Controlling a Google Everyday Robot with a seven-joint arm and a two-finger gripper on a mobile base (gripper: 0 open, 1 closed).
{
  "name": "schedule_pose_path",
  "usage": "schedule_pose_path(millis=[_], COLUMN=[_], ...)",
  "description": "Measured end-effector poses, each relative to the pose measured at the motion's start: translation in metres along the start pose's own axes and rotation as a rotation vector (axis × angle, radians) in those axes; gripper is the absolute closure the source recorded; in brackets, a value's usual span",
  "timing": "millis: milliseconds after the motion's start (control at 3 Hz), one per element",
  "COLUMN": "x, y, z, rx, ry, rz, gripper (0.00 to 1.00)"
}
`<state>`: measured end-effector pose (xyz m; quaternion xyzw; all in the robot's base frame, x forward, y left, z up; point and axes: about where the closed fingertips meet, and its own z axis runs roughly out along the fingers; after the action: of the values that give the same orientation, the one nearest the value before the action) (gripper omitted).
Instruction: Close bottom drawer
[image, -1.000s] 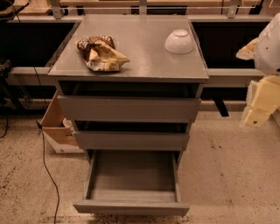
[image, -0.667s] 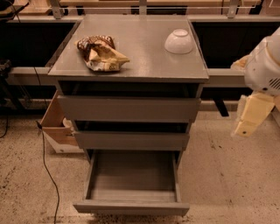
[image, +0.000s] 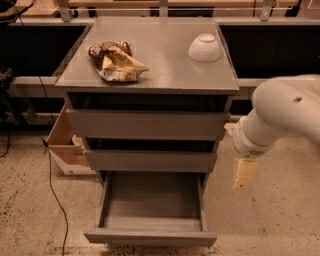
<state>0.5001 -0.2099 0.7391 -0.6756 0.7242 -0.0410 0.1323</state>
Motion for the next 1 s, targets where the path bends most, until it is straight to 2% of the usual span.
schedule_pose_path(millis=[333, 667, 1000], x=[-0.003, 0.004, 0.004], y=[-0.005, 0.007, 0.007], z=[0.092, 0.177, 0.177], rx=[-0.01, -0.038, -0.038], ry=[-0.018, -0.029, -0.029], rz=[-0.067, -0.092, -0.092], gripper=[0.0, 0.0, 0.0])
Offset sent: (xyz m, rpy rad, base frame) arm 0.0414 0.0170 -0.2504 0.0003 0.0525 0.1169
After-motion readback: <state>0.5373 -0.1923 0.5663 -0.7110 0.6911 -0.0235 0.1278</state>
